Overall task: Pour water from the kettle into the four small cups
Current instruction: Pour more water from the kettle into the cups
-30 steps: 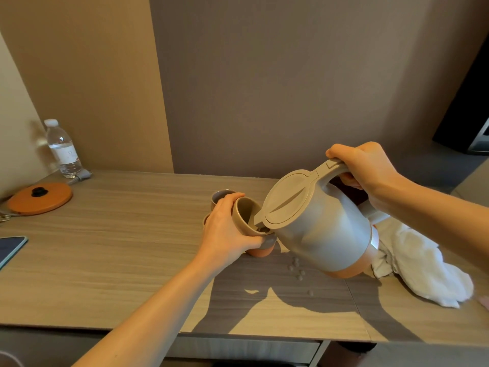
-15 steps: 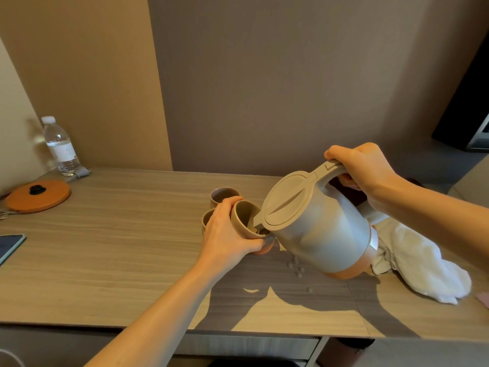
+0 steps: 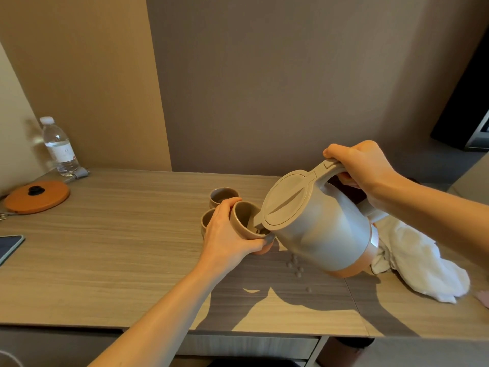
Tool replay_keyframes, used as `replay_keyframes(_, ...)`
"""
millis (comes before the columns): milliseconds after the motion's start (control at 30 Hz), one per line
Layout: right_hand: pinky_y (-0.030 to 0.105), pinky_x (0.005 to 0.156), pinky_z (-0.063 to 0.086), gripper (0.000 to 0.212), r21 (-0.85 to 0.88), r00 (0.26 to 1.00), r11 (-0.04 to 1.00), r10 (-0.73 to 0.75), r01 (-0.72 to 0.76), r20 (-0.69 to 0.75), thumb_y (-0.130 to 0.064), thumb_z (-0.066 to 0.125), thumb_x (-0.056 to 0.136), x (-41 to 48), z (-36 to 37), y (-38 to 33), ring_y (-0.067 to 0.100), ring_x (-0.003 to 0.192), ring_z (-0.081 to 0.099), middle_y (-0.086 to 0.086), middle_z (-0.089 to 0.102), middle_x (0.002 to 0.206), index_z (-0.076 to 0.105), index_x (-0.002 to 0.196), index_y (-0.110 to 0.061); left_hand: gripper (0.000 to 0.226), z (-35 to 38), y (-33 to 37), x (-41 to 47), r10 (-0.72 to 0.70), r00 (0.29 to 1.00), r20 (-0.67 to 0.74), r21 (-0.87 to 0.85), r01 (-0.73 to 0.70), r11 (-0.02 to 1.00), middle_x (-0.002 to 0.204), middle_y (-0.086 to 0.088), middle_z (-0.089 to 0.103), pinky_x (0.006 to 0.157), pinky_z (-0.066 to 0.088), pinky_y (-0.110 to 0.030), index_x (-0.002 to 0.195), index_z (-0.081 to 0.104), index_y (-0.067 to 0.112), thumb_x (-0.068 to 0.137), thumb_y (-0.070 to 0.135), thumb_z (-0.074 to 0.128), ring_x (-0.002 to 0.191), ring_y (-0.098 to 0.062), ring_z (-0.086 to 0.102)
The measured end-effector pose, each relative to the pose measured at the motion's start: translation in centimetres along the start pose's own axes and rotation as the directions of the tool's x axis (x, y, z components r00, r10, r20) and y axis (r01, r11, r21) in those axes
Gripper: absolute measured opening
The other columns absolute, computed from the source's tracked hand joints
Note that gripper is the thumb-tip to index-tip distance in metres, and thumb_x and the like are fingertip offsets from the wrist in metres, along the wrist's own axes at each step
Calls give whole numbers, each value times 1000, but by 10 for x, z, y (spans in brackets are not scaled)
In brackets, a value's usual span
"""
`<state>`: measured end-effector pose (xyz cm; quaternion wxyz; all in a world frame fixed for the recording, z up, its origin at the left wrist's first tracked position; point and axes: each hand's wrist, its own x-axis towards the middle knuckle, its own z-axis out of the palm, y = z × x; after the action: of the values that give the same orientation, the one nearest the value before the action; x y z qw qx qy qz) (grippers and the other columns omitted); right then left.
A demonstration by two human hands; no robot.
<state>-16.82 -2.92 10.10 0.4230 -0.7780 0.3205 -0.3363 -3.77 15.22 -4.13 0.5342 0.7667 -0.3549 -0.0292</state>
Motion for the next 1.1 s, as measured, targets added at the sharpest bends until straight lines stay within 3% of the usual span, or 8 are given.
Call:
replay_keyframes(300, 29, 52, 34, 45, 8, 1000, 1000, 1, -1, -3, -21, 62, 79, -1, -1, -2, 11, 35, 33, -4, 39, 34, 43, 39, -14, 91, -1, 0, -1, -4, 1000, -4, -24, 4, 1000, 116, 20, 52, 78, 37, -12, 125, 44, 35, 48, 39, 94, 109, -5, 47)
replay_keyframes(500, 27, 52, 36, 45, 9, 1000, 1000, -19, 19, 7, -20, 61, 81, -1, -2, -3, 6, 31, 37, -4, 43, 35, 47, 39, -13, 94, 1, -1, -1, -21, 1000, -23, -28, 20, 999, 118, 17, 56, 90, 49, -29, 124, 43, 38, 43, 48, 91, 113, -9, 52)
replay_keyframes(733, 29, 56, 42, 44, -13, 1000, 999, -30, 30, 3, -22, 61, 81, 0, -3, -4, 16, 46, 45, 2, 50, 42, 53, 39, -13, 94, 3, 1, -3, -42, 999, -31, -42, 41, 998, 114, 21, 52, 84, 40, -21, 125, 43, 37, 45, 43, 93, 112, -6, 47)
replay_keyframes(900, 30, 58, 44, 46, -10, 999, 999, -34, 34, -3, -22, 61, 80, -1, -6, -7, 17, 48, 49, 3, 54, 45, 53, 35, -16, 93, 3, 5, -5, -44, 999, -22, -74, 42, 996, 117, 18, 54, 85, 42, -21, 126, 44, 35, 47, 41, 93, 112, -5, 48)
replay_keyframes(1033, 23, 50, 37, 58, -4, 999, 1000, -25, 25, 24, -19, 60, 83, -3, -7, -10, 5, 30, 43, -8, 48, 33, 50, 26, -16, 98, 2, 7, -7, -48, 999, -8, -104, 47, 994, 116, 19, 56, 89, 47, -25, 126, 45, 36, 39, 54, 87, 113, -6, 51)
replay_keyframes(1100, 27, 54, 41, 53, -6, 1000, 1000, -27, 27, 12, -20, 62, 82, -3, -7, -10, 6, 35, 47, -4, 52, 38, 53, 30, -16, 102, 2, 7, -7, -54, 999, -11, -101, 52, 993, 118, 18, 56, 92, 50, -29, 126, 44, 37, 35, 61, 82, 114, -8, 52)
